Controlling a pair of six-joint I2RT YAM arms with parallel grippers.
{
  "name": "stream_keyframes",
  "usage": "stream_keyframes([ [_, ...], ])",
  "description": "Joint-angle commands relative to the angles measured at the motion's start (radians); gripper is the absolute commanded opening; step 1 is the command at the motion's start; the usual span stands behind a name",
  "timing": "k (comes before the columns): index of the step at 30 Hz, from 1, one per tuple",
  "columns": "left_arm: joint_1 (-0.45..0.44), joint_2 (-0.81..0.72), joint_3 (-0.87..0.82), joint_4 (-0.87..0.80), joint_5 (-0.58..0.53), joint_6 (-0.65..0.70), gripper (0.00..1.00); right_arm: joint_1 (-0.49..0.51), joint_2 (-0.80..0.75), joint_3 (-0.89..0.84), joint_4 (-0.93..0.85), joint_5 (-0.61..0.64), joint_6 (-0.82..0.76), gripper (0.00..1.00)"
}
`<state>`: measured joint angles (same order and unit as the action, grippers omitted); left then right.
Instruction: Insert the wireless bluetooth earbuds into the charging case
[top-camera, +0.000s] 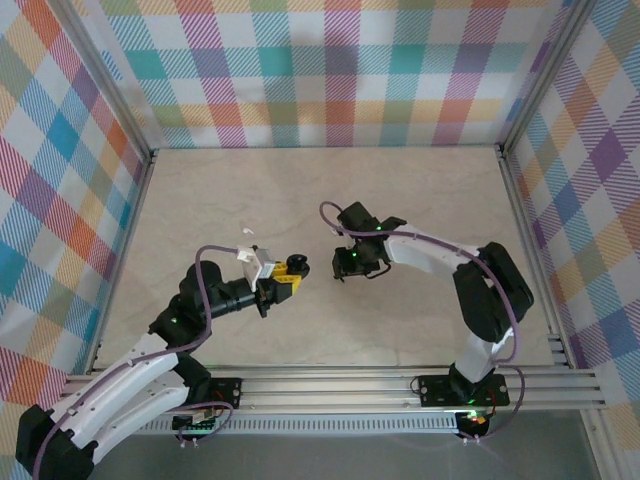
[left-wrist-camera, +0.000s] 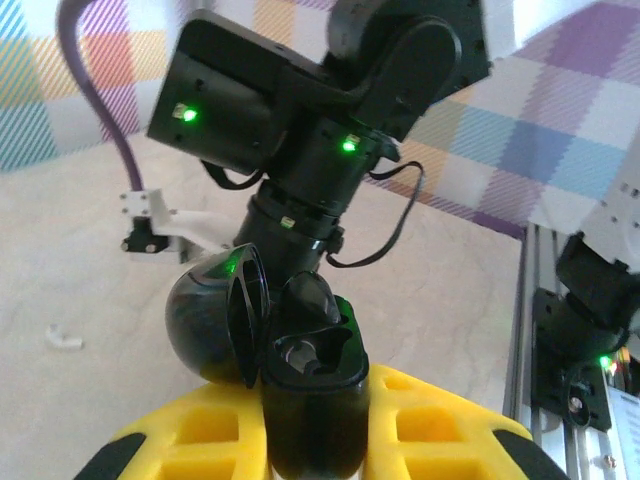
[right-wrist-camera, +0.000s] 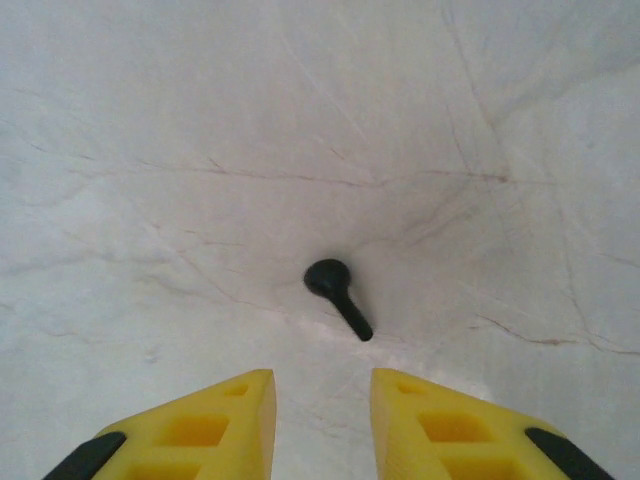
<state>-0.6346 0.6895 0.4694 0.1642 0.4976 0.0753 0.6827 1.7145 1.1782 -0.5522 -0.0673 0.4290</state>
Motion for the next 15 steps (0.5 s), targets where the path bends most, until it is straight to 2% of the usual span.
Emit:
stream_keyframes([
  [1, -0.011, 0.007, 0.061, -0.027, 0.110, 0.169, 0.00, -0.016, -0.035, 0.018, -0.038, 0.002, -0.001, 0.31],
  [4, -0.014, 0.014, 0.081, -0.110, 0.169, 0.312, 0.00, -0.021, -0.027, 0.038, -0.053, 0.000, -0.046, 0.32],
  [7, -0.014, 0.024, 0.127, -0.221, 0.165, 0.377, 0.00, -0.022, 0.012, 0.084, -0.078, -0.026, -0.109, 0.32],
  [12, -0.014, 0.014, 0.127, -0.289, 0.102, 0.372, 0.00, -0.020, 0.053, 0.126, -0.063, -0.087, -0.246, 0.30],
  [15, -0.015, -0.017, 0.073, -0.263, 0.082, 0.321, 0.00, -0.020, 0.100, 0.182, -0.125, -0.108, -0.340, 0.31],
])
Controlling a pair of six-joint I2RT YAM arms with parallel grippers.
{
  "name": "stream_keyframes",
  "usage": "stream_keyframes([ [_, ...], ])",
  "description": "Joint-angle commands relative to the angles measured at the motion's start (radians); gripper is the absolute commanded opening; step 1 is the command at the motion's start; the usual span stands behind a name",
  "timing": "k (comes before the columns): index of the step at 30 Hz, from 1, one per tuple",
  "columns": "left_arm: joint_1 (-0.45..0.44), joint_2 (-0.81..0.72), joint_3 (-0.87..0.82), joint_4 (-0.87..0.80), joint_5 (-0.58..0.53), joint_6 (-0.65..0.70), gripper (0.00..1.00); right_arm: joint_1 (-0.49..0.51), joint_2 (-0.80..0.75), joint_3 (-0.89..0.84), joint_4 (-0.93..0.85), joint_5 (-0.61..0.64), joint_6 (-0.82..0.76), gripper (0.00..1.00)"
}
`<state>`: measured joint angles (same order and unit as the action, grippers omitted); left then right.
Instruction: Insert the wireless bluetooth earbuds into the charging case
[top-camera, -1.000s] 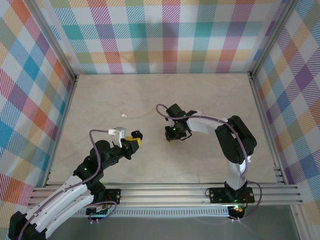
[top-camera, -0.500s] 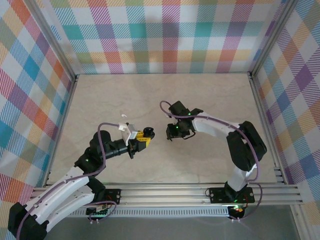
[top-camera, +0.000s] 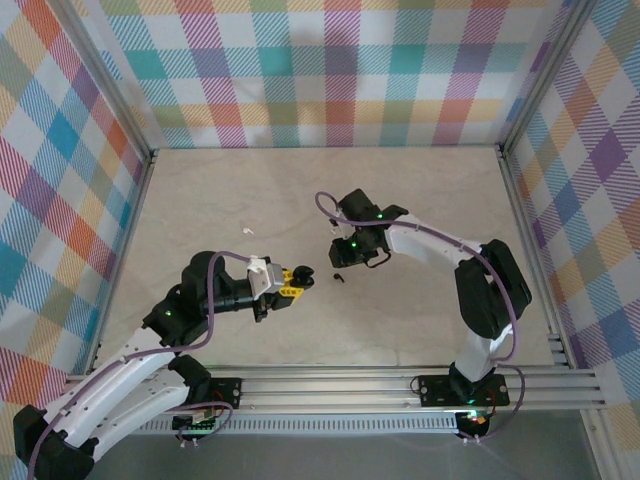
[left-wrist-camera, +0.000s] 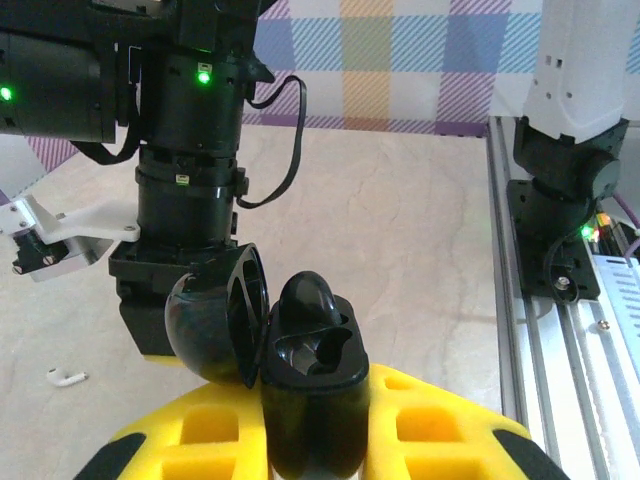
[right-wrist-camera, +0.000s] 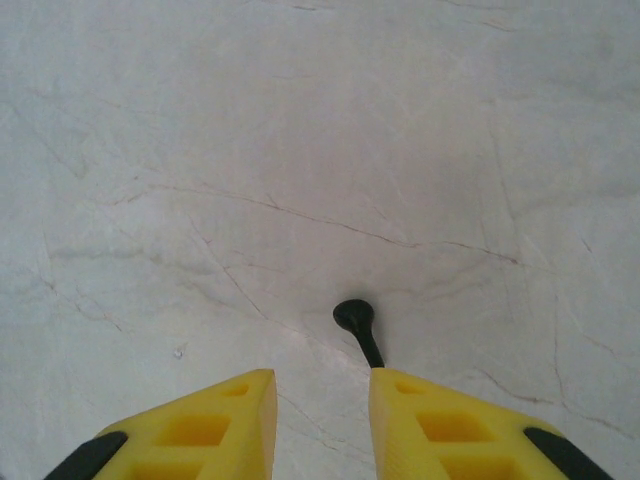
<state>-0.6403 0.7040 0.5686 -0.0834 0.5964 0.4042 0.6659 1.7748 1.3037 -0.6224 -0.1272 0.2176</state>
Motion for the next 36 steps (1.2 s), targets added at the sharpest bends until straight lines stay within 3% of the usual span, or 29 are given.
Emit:
stream_keyframes([
  [1, -0.010, -0.052, -0.053, 0.012, -0.024, -0.036, 0.00, -0.002, 0.065, 0.083, -0.090, -0.051, -0.162, 0.32],
  [5, -0.010, -0.140, -0.148, 0.109, -0.079, -0.123, 0.00, 0.016, 0.143, 0.162, -0.178, -0.022, -0.258, 0.35],
  [10, -0.009, -0.189, -0.174, 0.103, -0.122, -0.143, 0.00, 0.030, 0.221, 0.242, -0.240, -0.003, -0.310, 0.37],
  [31, -0.010, -0.057, -0.142, 0.118, -0.087, -0.109, 0.00, 0.067, 0.380, 0.390, -0.383, 0.082, -0.386, 0.37],
  [36, -0.010, -0.062, -0.136, 0.097, -0.088, -0.100, 0.00, 0.078, 0.408, 0.417, -0.415, 0.108, -0.394, 0.31],
])
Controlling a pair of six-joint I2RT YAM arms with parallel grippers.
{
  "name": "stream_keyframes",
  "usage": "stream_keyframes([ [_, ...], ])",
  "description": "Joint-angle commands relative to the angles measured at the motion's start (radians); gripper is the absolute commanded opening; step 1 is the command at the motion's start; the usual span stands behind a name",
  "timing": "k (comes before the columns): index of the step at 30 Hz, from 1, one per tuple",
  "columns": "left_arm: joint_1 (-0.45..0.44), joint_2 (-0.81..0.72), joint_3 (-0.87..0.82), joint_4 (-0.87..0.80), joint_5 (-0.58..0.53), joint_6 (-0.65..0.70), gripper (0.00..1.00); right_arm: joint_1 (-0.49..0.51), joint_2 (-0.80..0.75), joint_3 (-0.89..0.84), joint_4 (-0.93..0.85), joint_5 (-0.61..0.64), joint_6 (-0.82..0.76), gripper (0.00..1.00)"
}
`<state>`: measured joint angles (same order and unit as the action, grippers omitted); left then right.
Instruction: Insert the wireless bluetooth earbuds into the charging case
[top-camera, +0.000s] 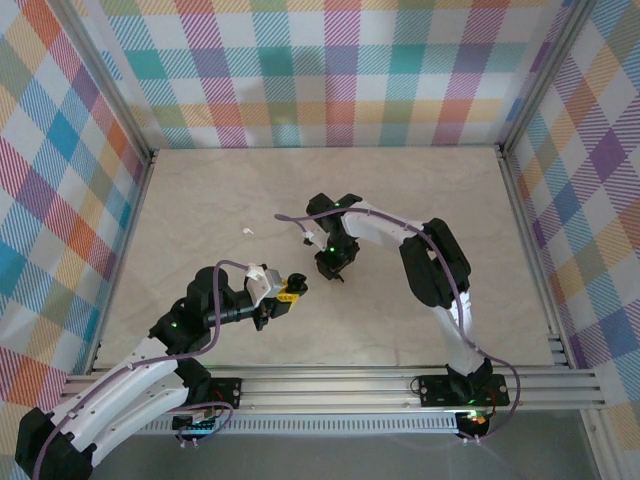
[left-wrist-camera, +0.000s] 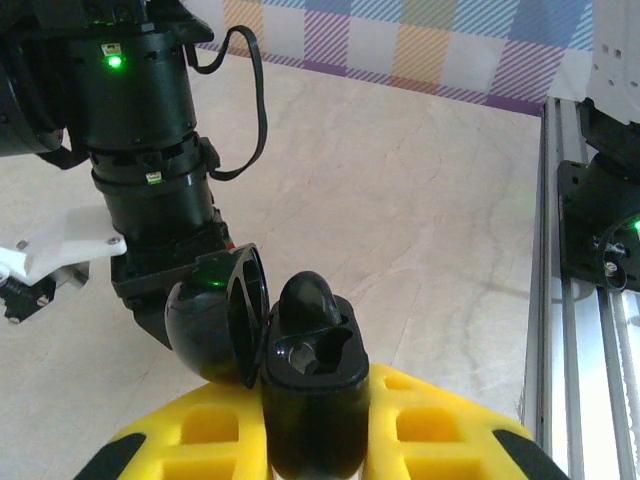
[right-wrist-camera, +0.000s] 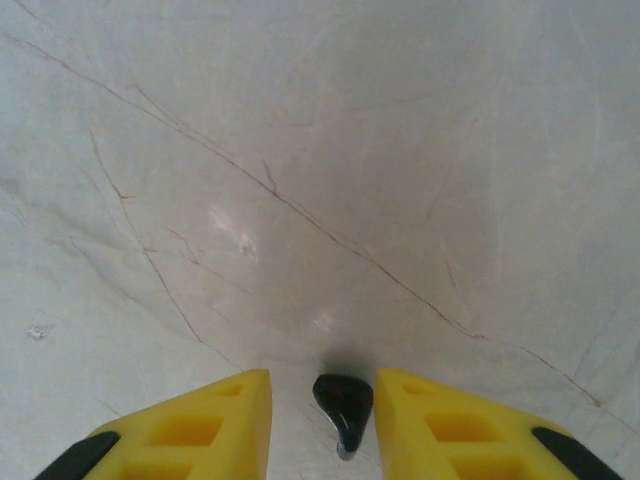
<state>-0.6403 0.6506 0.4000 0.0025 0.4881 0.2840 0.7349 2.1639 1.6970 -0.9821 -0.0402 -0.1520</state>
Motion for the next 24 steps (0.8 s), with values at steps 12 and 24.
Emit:
stream_keyframes([
  [12, -0.010, -0.032, 0.027, -0.002, 0.017, 0.020, 0.00, 0.027, 0.042, 0.035, -0.088, 0.094, -0.026, 0.36],
  [24, -0.010, -0.051, 0.028, -0.017, 0.020, 0.012, 0.00, 0.033, 0.080, 0.058, -0.113, 0.100, -0.005, 0.33],
])
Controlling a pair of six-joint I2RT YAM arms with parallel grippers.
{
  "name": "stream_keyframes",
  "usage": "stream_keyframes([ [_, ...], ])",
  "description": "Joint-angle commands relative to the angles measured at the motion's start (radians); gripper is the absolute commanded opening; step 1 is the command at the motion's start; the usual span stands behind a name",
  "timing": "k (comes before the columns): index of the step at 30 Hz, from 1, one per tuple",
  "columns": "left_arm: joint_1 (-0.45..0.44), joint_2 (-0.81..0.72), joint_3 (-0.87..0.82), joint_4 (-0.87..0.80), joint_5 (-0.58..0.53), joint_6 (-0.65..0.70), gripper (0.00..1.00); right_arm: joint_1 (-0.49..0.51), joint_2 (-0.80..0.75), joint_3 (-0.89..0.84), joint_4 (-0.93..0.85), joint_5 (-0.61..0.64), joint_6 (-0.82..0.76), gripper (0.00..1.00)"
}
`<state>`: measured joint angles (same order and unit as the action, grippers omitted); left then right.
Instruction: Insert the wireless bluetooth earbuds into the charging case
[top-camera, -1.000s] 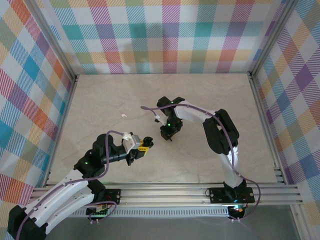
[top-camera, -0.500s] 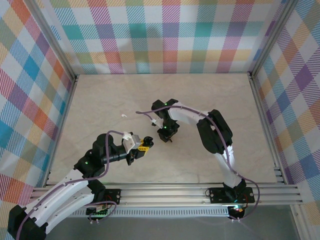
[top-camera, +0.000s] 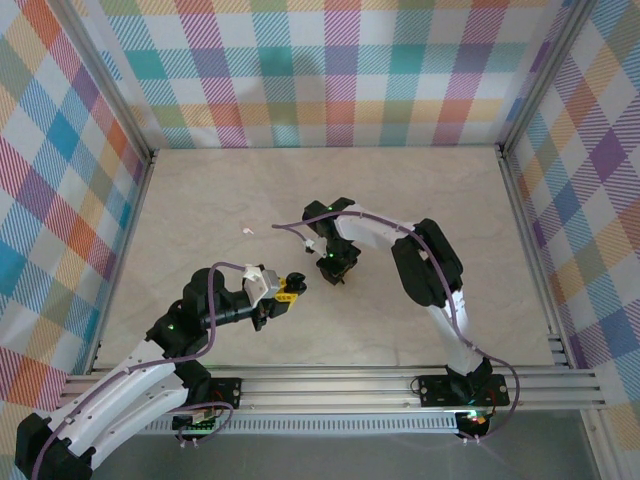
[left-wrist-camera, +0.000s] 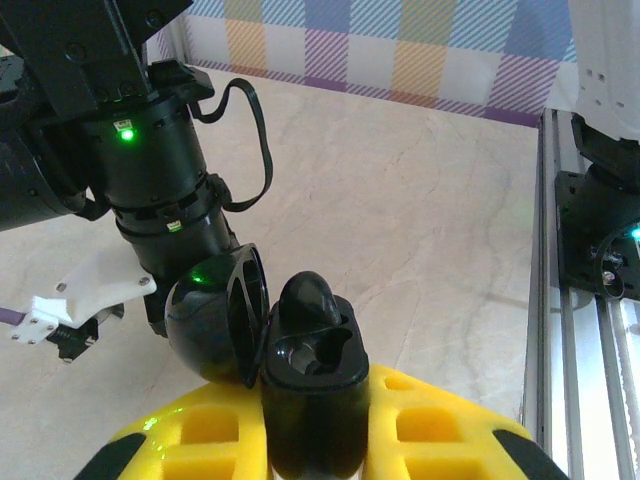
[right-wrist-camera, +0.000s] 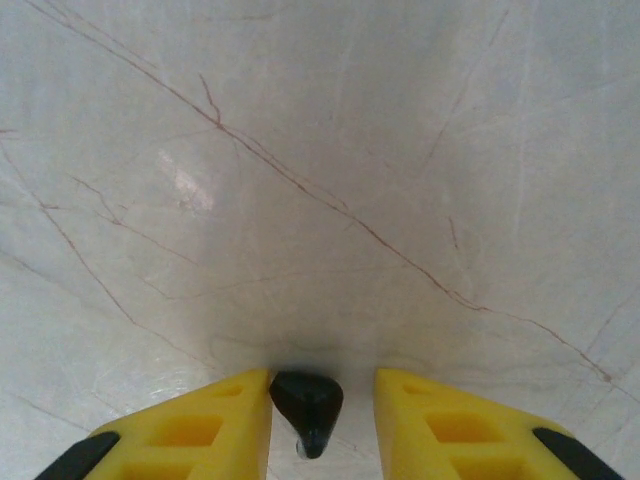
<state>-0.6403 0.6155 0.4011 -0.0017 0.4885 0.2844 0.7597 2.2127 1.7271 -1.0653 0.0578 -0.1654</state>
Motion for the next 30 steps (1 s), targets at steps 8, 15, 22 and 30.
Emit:
stream_keyframes([
  [8, -0.010, -0.026, 0.034, -0.029, 0.018, 0.009, 0.00, 0.012, 0.067, 0.068, -0.053, 0.018, 0.023, 0.33],
  [15, -0.010, -0.036, 0.035, -0.041, 0.015, 0.010, 0.00, 0.013, 0.068, 0.070, -0.056, 0.014, 0.031, 0.21],
  [22, -0.010, -0.033, 0.031, -0.019, 0.015, -0.018, 0.00, 0.010, 0.017, 0.036, -0.008, 0.033, 0.058, 0.14],
  [30, -0.010, -0.013, 0.031, 0.028, 0.022, -0.064, 0.00, -0.014, -0.114, -0.034, 0.077, 0.024, 0.140, 0.09],
])
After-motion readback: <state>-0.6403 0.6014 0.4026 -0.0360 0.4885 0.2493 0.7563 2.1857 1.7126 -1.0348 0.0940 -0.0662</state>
